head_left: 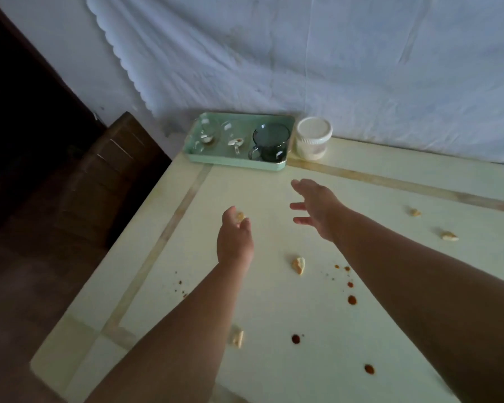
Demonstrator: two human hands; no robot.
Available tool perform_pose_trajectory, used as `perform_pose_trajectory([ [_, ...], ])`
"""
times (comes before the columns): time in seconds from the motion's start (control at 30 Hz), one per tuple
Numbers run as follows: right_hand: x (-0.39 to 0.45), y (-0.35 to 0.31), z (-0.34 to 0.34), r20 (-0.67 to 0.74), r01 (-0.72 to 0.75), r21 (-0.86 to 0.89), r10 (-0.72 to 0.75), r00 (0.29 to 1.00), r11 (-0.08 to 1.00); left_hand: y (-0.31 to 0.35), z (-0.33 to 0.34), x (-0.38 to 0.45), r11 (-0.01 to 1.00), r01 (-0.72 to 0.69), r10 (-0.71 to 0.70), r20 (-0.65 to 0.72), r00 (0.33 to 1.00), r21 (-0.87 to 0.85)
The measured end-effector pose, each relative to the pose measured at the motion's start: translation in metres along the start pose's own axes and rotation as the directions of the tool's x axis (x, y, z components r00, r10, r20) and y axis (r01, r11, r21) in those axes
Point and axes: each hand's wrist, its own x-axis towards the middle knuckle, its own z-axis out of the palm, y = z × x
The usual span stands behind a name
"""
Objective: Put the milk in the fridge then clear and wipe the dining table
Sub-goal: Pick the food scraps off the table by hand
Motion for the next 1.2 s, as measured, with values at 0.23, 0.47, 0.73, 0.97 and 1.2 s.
perform_pose_trajectory([
  [0.23,-0.109,0.065,-0.018,0.056,-0.032,0.006,0.031,0.998,0.999,-0.051,-0.014,-0.132,0.999,0.04,-0.039,-0.035,0.999,0.021],
  [0.47,-0.191,0.13,-0.032,0.126,-0.082,-0.055,0.088,0.988,0.995,-0.102,-0.013,-0.244,0.99,0.14,-0.139,-0.04,0.99,0.033],
  [0.73,-0.242,0.16,-0.028,0.187,-0.05,-0.144,0.077,0.979,0.988,-0.122,-0.015,-0.297,0.974,0.187,-0.19,-0.011,0.982,-0.13],
  [0.97,-0.249,0.17,-0.025,0.178,-0.045,-0.154,0.073,0.981,0.987,-0.119,-0.014,-0.305,0.952,0.19,-0.196,-0.001,0.981,-0.24],
  [1.2,-0.235,0.175,-0.017,0.185,-0.055,-0.211,0.095,0.978,0.976,-0.135,-0.021,-0.289,0.943,0.263,-0.273,-0.025,0.962,-0.206],
])
